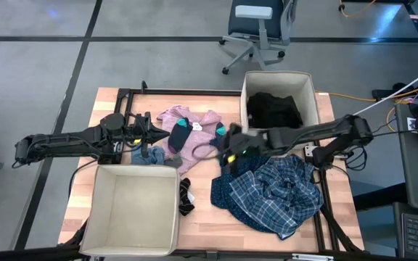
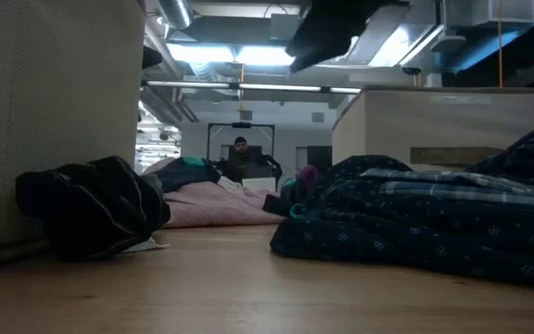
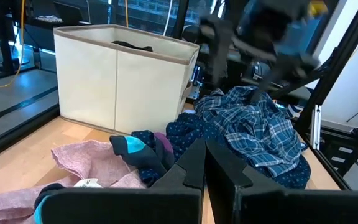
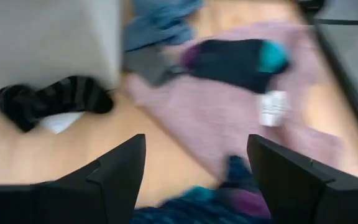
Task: Sort clothes
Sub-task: Put the black striped sock into the top white laundry organizer
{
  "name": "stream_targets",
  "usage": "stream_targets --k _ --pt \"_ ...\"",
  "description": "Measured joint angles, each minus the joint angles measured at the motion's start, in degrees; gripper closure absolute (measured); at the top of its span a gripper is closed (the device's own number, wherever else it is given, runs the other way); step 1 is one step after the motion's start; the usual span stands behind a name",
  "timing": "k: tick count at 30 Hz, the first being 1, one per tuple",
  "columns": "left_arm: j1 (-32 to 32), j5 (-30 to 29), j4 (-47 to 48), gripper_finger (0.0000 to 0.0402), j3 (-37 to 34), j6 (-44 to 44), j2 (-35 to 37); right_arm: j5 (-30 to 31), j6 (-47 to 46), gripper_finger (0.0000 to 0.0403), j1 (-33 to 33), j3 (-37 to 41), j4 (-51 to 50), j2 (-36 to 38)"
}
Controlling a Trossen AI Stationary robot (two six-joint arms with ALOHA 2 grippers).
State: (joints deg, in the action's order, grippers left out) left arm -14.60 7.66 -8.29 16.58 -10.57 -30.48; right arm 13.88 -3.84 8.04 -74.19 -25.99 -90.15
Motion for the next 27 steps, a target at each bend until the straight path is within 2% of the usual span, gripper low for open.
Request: stream_targets --k 8,14,21,27 --pt "0.0 0.0 0.5 0.0400 0.0 -0.1 0.0 -3.5 1.6 0.0123 5.7 0.0 9.6 -12.1" --pt "0.0 0.0 0.5 0.0400 0.0 -0.9 0.0 -7.6 1.1 0.0123 8.2 0.0 21.2 -20.7" --pt "0.0 0.0 0.5 0.0400 0.0 -1.5 0.0 -7.6 -4.1 0.0123 9.0 0.0 36.4 -28.3" --pt "0.0 0.0 0.5 0.0400 0.0 -1.7 0.0 -7.4 -6.4 0.0123 8.8 0.0 45.5 -32.7"
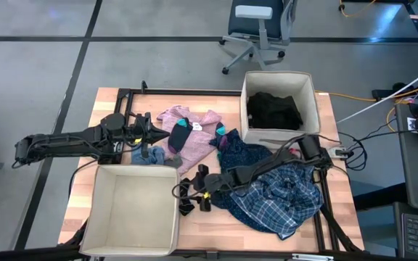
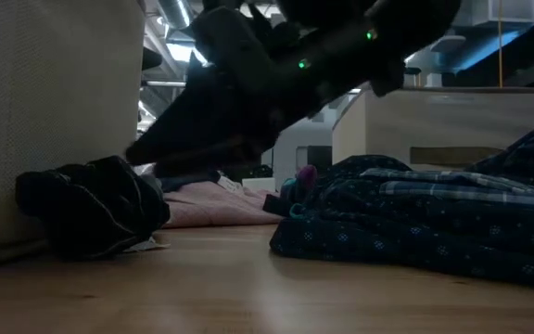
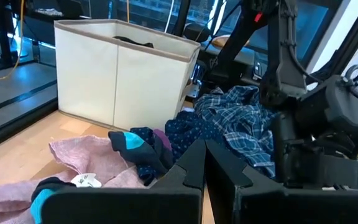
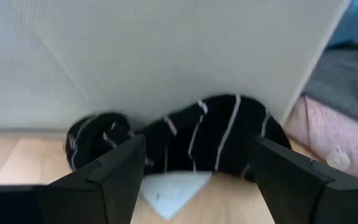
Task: Sort clothes
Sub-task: Put the black striped sock into the top white laundry organizer
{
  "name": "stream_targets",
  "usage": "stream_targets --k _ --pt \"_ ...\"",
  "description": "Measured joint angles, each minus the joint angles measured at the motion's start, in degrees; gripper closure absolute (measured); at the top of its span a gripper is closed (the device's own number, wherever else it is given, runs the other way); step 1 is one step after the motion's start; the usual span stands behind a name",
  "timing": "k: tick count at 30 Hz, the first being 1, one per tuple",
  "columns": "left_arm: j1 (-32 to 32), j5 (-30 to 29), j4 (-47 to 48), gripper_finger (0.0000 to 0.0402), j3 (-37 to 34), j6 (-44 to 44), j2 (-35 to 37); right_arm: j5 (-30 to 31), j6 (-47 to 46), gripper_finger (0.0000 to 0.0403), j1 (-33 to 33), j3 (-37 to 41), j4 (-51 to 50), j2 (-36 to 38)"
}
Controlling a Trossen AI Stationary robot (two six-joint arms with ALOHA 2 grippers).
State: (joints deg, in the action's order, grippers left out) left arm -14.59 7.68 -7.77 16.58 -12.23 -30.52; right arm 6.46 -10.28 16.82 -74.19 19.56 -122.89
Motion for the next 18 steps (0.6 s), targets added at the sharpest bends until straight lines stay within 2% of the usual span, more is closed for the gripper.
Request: stream_targets --k 6,9,13,18 --pt "0.0 0.0 0.1 0.0400 0.0 0.0 0.0 0.1 -0.1 0.0124 0.0 0.0 5.2 -3.0" --pt "0.0 0.0 0.1 0.0400 0.0 0.0 0.0 1.4 -0.1 0.0142 0.0 0.0 4.7 -3.5" --pt "0.0 0.0 0.1 0.0400 0.0 0.0 0.0 3.4 0.1 0.0200 0.0 0.0 4.5 -3.5" --pt "0.0 0.0 0.1 0.0400 0.0 0.2 0.0 7.1 1.3 0.0298 -0.1 0.0 3.3 -3.5"
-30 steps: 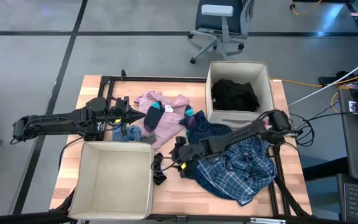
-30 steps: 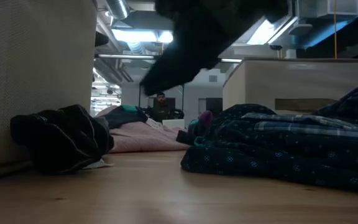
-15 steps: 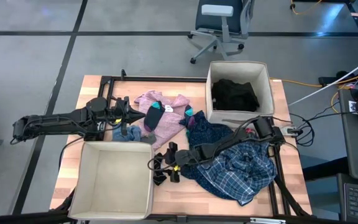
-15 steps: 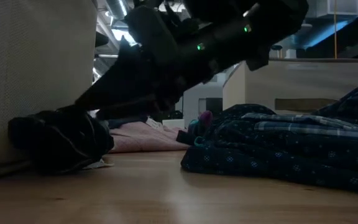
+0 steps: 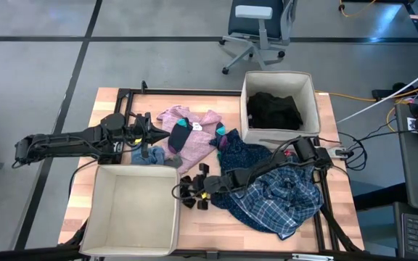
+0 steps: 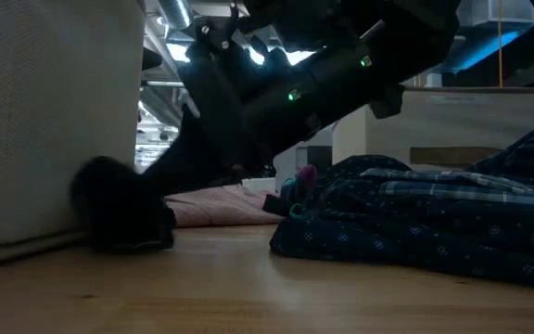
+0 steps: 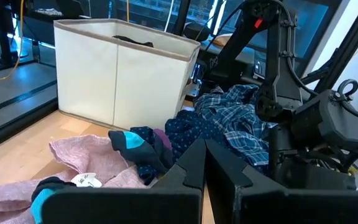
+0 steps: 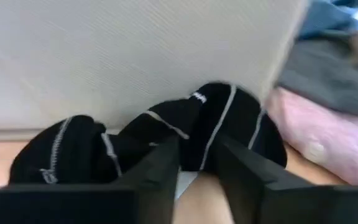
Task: Sort clothes
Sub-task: Put the black striped sock into the top white laundry organizer
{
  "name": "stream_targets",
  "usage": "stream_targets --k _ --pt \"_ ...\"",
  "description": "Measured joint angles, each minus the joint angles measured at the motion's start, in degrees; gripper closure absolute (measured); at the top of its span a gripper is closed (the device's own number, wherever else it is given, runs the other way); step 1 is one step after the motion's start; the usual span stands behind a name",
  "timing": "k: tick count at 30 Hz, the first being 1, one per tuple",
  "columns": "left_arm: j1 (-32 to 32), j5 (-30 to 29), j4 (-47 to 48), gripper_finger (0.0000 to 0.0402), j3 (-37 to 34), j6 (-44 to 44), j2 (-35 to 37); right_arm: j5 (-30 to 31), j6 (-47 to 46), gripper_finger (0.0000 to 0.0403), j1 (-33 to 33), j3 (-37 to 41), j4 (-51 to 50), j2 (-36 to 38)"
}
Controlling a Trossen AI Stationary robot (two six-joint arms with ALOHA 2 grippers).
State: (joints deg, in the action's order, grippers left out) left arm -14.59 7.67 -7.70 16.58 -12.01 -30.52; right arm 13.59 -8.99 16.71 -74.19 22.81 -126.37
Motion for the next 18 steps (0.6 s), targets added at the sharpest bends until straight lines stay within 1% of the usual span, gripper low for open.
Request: stream_targets --k 2,4,5,6,9,13,15,18 --pt "0.0 0.0 -0.1 0.0400 0.0 0.0 0.0 2.2 -0.5 0.0339 -0.3 0.0 -1.5 0.0" --pt "0.0 0.0 -0.1 0.0400 0.0 0.0 0.0 2.4 -1.3 0.0380 -0.5 0.0 -2.1 0.0" --pt "0.0 0.0 -0.1 0.0400 0.0 0.0 0.0 2.3 -1.3 0.0391 -0.6 0.0 -2.0 0.0" --pt "0.0 0.0 -0.1 0.0400 0.0 0.0 0.0 2.3 -1.2 0.0395 -0.6 0.0 -2.0 0.0" --pt "0.0 0.0 -0.1 0.0400 0.0 -0.7 0.0 2.4 -1.2 0.0386 -0.5 0.0 -2.4 0.4" --pt "0.0 0.0 -0.1 0.0400 0.0 -1.2 0.0 3.0 0.4 0.0399 0.4 0.0 -4.8 4.0" --pt "0.0 0.0 0.0 0.0400 0.0 -1.3 0.0 5.6 1.6 0.0396 1.1 0.0 -6.9 6.4" --pt "0.0 0.0 0.3 0.0400 0.0 -1.3 0.0 10.8 3.1 0.0398 2.5 0.0 -12.8 10.4"
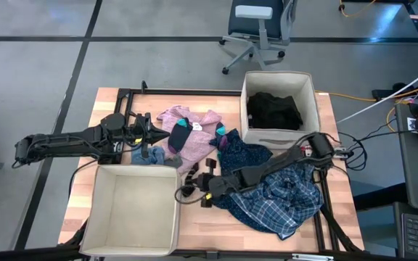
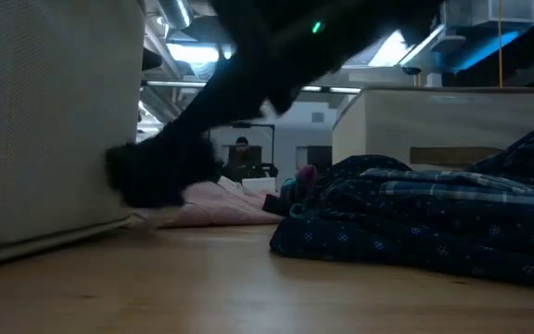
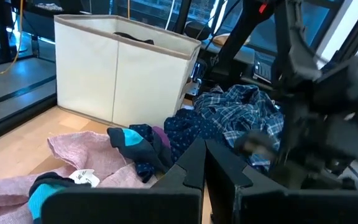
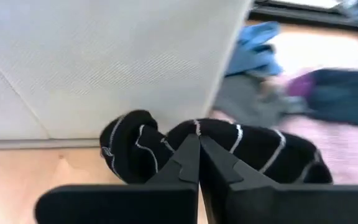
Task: Sort clothes
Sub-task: Put the black striped sock into the top white laundry organizer
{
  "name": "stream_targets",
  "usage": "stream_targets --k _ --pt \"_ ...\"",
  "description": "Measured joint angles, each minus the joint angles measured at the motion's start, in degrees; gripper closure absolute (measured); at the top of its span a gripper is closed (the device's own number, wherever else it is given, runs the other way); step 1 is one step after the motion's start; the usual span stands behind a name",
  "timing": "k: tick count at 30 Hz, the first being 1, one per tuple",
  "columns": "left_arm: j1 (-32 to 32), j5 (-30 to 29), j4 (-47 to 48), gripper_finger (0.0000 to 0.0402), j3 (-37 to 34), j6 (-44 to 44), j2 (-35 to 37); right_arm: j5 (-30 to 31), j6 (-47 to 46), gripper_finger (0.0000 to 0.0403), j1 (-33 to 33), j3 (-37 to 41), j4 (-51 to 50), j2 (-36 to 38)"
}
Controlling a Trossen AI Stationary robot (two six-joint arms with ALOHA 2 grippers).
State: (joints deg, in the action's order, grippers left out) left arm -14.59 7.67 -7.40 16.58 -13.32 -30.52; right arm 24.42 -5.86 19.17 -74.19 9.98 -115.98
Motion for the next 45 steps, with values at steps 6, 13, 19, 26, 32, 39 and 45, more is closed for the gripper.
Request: stream_targets --k 6,13,19,26,32,39,45 --pt "0.0 0.0 0.5 0.0400 0.0 0.0 0.0 10.0 1.3 0.0399 2.3 0.0 -11.8 8.6" --pt "0.0 0.0 0.9 0.0400 0.0 0.0 0.0 17.4 1.3 0.0401 2.2 0.0 -25.0 20.1" --pt "0.0 0.0 1.0 0.0400 0.0 1.5 0.0 31.1 1.2 0.0401 2.1 0.0 -37.7 30.6" --pt "0.0 0.0 0.5 0.0400 0.0 1.5 0.0 41.2 -1.5 0.0401 -0.2 0.0 -50.7 42.9" --pt "0.0 -1.1 0.4 0.0400 0.0 1.8 0.0 42.0 -5.9 0.0401 -9.1 0.0 -64.0 50.0" --pt "0.0 -2.4 0.5 0.0400 0.0 1.8 0.0 37.4 -12.2 0.0401 -23.1 0.0 -77.1 52.3" --pt "0.0 -2.9 0.5 0.0400 0.0 1.8 0.0 32.4 -12.4 0.0401 -33.3 3.6 -75.4 52.1"
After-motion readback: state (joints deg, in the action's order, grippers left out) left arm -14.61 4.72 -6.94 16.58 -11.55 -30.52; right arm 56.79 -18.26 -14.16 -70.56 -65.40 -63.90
